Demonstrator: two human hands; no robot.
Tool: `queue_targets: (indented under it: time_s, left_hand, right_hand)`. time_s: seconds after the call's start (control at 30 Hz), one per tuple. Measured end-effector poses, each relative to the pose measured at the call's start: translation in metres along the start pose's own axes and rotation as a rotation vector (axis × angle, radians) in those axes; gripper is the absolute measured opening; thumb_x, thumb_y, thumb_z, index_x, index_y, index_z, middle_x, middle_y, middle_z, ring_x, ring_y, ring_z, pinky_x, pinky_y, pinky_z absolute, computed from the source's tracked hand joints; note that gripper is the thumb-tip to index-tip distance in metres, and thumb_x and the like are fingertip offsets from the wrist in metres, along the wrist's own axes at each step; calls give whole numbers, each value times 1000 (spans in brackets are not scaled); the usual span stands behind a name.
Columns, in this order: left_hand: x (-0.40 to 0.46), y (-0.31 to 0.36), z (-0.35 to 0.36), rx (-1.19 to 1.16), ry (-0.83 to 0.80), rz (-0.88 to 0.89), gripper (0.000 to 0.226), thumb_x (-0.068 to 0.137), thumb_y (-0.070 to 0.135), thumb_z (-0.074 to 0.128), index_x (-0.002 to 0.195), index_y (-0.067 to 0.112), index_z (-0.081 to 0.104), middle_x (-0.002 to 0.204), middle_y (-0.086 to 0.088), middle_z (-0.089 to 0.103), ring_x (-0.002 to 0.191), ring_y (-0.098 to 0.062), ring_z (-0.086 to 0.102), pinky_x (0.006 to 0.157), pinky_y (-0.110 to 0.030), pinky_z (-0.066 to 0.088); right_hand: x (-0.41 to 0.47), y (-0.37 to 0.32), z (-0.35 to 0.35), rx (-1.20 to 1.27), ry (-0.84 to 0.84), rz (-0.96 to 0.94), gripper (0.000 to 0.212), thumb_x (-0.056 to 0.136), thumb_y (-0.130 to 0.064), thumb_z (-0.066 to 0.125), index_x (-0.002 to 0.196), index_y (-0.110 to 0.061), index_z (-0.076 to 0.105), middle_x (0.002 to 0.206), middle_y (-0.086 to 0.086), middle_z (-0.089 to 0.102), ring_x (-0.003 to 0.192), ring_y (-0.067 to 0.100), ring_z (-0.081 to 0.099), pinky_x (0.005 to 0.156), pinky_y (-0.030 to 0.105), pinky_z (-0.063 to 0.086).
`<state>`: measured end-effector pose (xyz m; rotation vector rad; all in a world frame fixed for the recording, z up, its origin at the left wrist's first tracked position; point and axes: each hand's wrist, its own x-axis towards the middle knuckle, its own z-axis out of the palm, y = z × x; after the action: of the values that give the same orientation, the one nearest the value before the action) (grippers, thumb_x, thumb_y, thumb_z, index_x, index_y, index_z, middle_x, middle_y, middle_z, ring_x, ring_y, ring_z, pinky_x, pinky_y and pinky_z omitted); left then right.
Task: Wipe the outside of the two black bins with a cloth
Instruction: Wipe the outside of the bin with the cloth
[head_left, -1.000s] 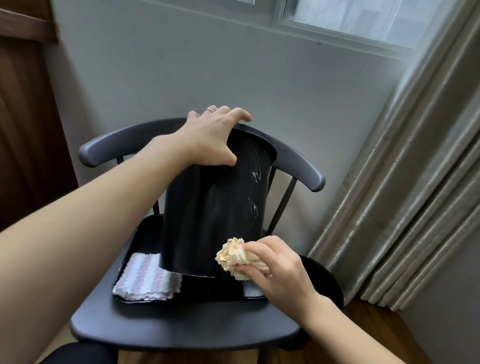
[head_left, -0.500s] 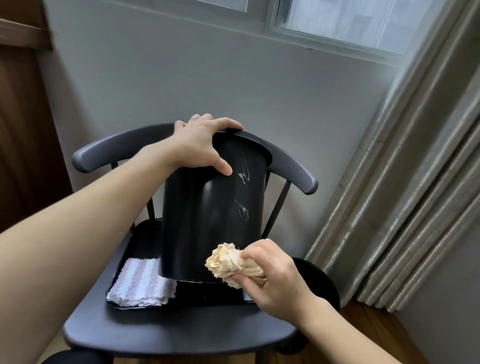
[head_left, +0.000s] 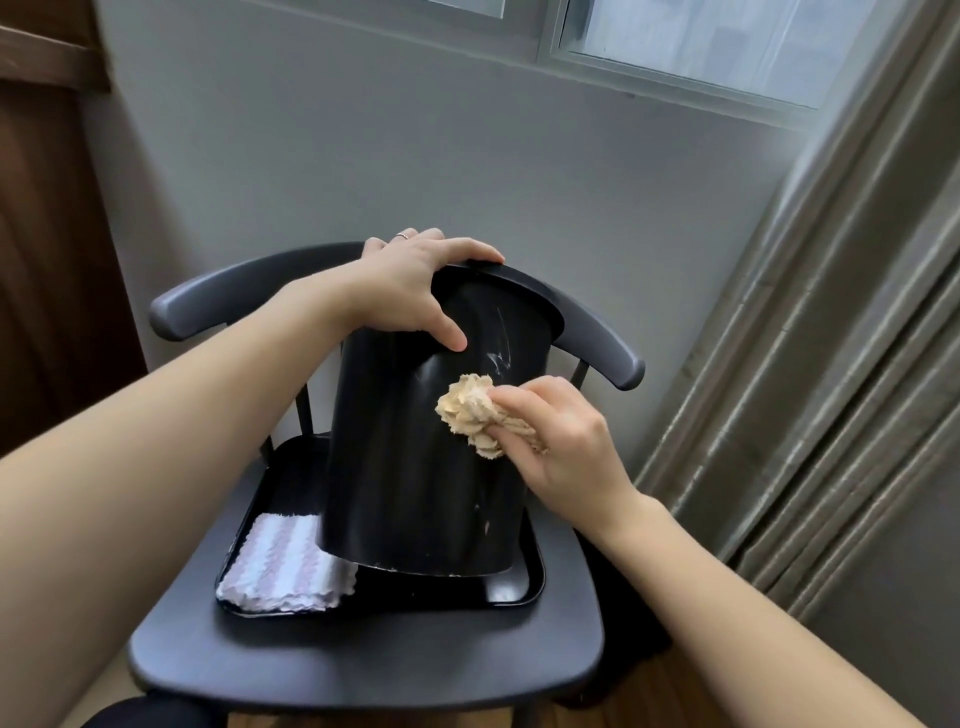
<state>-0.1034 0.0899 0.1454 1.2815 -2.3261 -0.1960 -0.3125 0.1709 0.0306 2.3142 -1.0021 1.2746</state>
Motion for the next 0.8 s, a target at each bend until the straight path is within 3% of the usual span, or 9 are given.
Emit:
queue_targets:
  time_s: [0.23, 0.37, 0.5, 0.7, 0.8]
  left_hand:
    - [-3, -4, -2, -28, -6, 15, 88, 71, 32, 90, 139, 61, 41, 114, 13, 47, 112, -8, 28, 99, -31, 19]
    - [-4, -4, -2, -23, -9, 51, 88, 72, 33, 90, 139, 61, 42, 109, 16, 46, 116, -9, 31, 103, -32, 20]
    - [-4, -3, -2, -25, -8, 53, 88, 73, 31, 89, 140, 62, 40, 104, 24, 42, 113, -7, 29, 103, -30, 19]
    - [-5, -6, -4, -28, -17, 49, 87, 75, 31, 87, 140, 63, 39, 112, 16, 46, 117, -8, 30, 104, -31, 20]
    - [-6, -6, -4, -27, -21, 59, 88, 75, 31, 87, 141, 62, 39, 120, 10, 49, 121, -10, 31, 104, -31, 21]
  right_hand:
    - [-14, -1, -2, 21, -91, -97, 20, 82, -3, 76, 101, -1, 73, 84, 12, 63, 73, 30, 60, 69, 39, 53]
    - [25, 10, -4, -47, 37, 28, 21, 83, -4, 77, 103, -2, 72, 87, 10, 66, 78, 31, 62, 75, 41, 52]
    - [41, 15, -2, -18, 121, 174, 26, 85, -10, 75, 110, -8, 70, 98, 5, 68, 93, 26, 64, 86, 33, 50]
    - [12, 7, 3, -37, 35, -17, 19, 83, -9, 77, 100, -2, 73, 85, 9, 63, 75, 29, 59, 72, 37, 52]
    - [30, 12, -2, -62, 38, 30, 21, 83, -7, 78, 103, -2, 73, 87, 10, 65, 78, 30, 60, 74, 41, 52]
